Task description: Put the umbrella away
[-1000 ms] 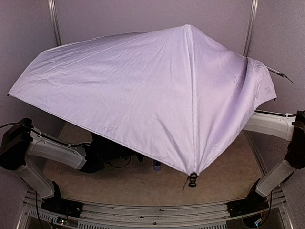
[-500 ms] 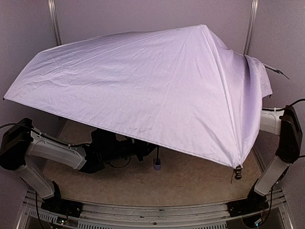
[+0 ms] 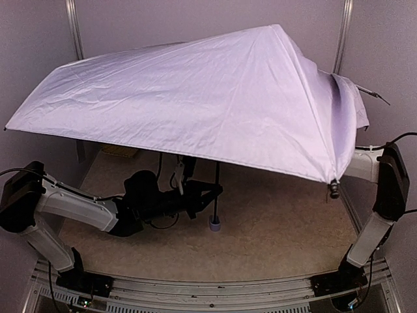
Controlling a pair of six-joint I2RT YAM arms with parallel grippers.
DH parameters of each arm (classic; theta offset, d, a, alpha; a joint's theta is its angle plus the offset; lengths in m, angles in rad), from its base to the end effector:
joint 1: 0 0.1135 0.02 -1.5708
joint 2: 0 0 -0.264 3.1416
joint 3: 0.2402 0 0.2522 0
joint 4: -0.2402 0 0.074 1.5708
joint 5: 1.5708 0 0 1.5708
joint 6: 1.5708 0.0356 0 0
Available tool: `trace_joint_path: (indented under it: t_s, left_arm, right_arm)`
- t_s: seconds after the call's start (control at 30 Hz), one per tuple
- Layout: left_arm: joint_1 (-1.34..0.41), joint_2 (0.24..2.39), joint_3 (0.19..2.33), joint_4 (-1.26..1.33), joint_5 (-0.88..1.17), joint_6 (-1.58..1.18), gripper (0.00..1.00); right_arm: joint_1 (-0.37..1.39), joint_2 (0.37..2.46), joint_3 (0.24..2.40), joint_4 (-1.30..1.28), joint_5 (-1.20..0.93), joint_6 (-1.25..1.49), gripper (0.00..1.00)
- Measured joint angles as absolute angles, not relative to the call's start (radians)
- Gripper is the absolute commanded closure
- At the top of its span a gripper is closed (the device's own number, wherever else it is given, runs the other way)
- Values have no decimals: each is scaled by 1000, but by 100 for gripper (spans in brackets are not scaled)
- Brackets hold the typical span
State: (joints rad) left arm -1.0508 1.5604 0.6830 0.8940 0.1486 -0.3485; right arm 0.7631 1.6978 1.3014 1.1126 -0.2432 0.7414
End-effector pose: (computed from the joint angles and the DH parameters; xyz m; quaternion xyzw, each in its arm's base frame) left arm 0.1590 -0.2883 0.2293 0.2902 0.6384 -0.4977 0.5104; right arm 0.2719 0.2719 0.4074 -0.1148 0.4101 0.6540 0.6253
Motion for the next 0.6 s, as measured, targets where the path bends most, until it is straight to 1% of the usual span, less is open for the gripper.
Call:
trace_joint_path:
  t_s: [0.03, 0.2, 0.23, 0.3, 0.33, 0.37, 0.43, 0.53, 0.6]
  left_arm:
    - [-1050, 1560, 683, 904, 142, -349, 100]
    - [-1045, 1558, 685, 912, 130, -347, 100]
    - [-1046, 1558, 685, 912, 129, -347, 100]
    - [-1046, 1557, 685, 908, 123, -345, 100]
    - [-1046, 1555, 685, 901, 116, -342, 100]
    - [-1046, 1551, 685, 888, 105, -338, 100]
    - [-1048, 1542, 691, 851, 80, -324, 100]
    - [-1058, 1523, 735, 740, -3, -292, 100]
    - [-1065, 1512, 765, 678, -62, -274, 100]
  right_arm:
    - [763, 1698, 1302, 1107, -251, 751, 100]
    - [773, 1704, 1305, 1100, -254, 751, 100]
    - [773, 1704, 1305, 1099, -253, 749, 94]
    - [773, 1703, 1304, 1093, -249, 744, 63]
    - [773, 1703, 1304, 1087, -245, 738, 55]
    - [774, 1699, 1304, 1072, -239, 720, 51]
    - [785, 1682, 1293, 1019, -196, 667, 48]
    - [815, 1642, 1261, 937, -73, 526, 47]
    - [851, 1622, 1246, 904, 18, 428, 50]
